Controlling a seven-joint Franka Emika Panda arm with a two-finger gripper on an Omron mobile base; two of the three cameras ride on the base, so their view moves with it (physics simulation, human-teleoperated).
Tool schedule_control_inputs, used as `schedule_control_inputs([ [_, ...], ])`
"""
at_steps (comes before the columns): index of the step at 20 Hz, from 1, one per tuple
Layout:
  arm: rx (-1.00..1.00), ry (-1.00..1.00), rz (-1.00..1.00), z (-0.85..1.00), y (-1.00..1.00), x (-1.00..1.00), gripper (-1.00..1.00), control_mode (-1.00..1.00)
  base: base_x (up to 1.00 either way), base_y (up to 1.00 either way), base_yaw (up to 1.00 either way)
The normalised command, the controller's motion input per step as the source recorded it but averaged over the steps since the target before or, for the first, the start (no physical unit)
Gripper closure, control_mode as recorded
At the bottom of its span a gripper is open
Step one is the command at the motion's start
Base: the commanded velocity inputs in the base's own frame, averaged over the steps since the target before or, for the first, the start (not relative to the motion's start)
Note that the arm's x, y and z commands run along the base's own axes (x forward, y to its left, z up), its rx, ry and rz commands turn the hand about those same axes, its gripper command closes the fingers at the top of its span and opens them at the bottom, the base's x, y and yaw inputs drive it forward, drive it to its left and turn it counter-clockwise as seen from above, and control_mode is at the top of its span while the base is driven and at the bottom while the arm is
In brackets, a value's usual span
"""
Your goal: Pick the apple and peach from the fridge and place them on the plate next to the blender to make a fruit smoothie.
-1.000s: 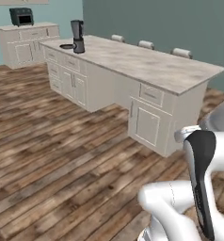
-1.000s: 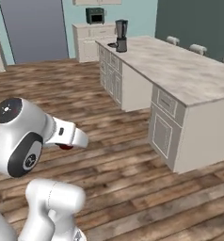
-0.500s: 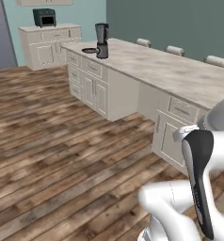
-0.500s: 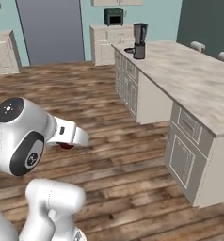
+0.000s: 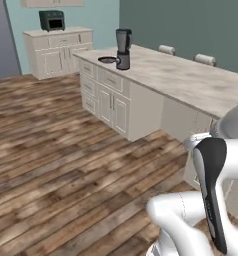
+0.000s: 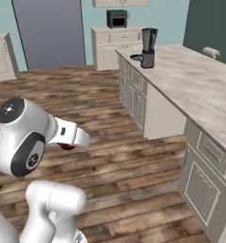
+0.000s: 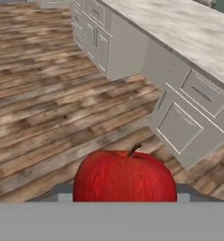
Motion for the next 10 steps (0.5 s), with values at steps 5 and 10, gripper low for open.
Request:
schedule_control_inputs([
  [5,0.0,0.0,0.0,0.0,0.0,0.0,1.0,1.0,1.0,0.32,-0.03],
  [10,0.0,0.0,0.0,0.0,0.0,0.0,1.0,1.0,1.0,0.43,-0.17],
])
